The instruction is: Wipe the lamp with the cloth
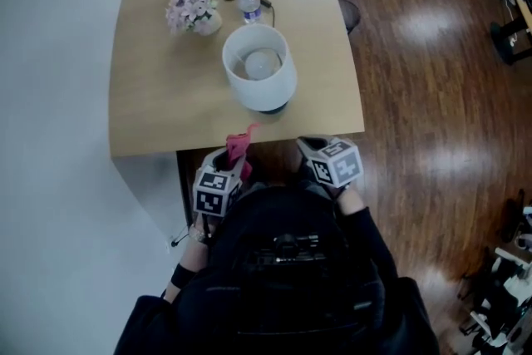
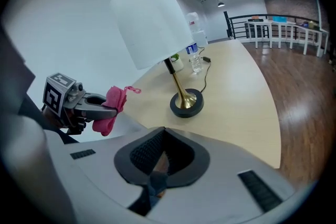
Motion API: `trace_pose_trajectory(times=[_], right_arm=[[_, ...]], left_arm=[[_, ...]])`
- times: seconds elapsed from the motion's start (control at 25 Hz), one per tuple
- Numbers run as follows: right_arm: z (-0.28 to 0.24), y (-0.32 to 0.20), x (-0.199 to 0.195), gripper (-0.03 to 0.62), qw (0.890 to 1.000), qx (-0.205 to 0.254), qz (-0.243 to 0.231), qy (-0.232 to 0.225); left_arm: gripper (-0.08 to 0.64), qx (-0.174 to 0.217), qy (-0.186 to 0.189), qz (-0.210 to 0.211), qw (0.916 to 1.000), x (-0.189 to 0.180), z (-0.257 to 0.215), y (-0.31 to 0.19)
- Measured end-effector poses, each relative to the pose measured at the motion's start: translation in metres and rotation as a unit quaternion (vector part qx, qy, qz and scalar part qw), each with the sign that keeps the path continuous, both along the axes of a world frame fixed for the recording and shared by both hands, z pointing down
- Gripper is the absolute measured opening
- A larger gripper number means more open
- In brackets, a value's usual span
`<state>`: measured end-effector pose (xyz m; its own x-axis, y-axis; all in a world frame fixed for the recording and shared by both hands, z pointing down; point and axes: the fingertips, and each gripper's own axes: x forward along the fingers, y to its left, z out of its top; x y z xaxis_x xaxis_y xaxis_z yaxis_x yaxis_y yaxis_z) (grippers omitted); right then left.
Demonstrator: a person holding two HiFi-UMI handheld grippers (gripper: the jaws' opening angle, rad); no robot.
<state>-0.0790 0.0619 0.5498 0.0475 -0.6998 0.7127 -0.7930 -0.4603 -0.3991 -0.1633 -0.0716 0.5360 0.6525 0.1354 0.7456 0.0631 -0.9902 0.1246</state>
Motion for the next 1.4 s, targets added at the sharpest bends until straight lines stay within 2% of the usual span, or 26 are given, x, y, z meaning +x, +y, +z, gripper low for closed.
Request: trace_pose_trajectory(times=[0.32, 0.48, 0.8, 1.08, 1.2, 1.4], right_arm=[[-0.004, -0.020, -0.005, 0.005, 1.000, -0.008, 0.015, 0.013], [-0.001, -0.020, -0.009, 0.005, 1.000, -0.016, 0.024, 0.010], [-0.007, -0.010, -0.007, 0.005, 0.998, -0.032, 0.051, 0.015], [-0.006, -0.003, -0.003, 0.005, 0.996, -0.044, 0.074, 0.011], [-0.005, 0.000, -0.003, 0.005, 0.996, -0.048, 0.078, 0.009], [-0.002, 0.000, 0.000, 0.005, 0.996, -0.049, 0.079, 0.005]], left_arm=[[0.104, -0.003, 0.005, 0.005, 1.0000, -0.001, 0.005, -0.027], [0.104, -0.001, -0.006, -0.014, 0.9999, 0.005, 0.030, -0.055], [0.106, 0.007, -0.020, -0.063, 0.9978, 0.060, 0.078, -0.123], [0.107, 0.027, -0.066, -0.092, 0.9932, 0.084, 0.128, -0.174], [0.117, 0.016, -0.082, -0.092, 0.9923, 0.086, 0.144, -0.178], [0.133, -0.007, -0.072, -0.087, 0.9935, 0.093, 0.146, -0.174]])
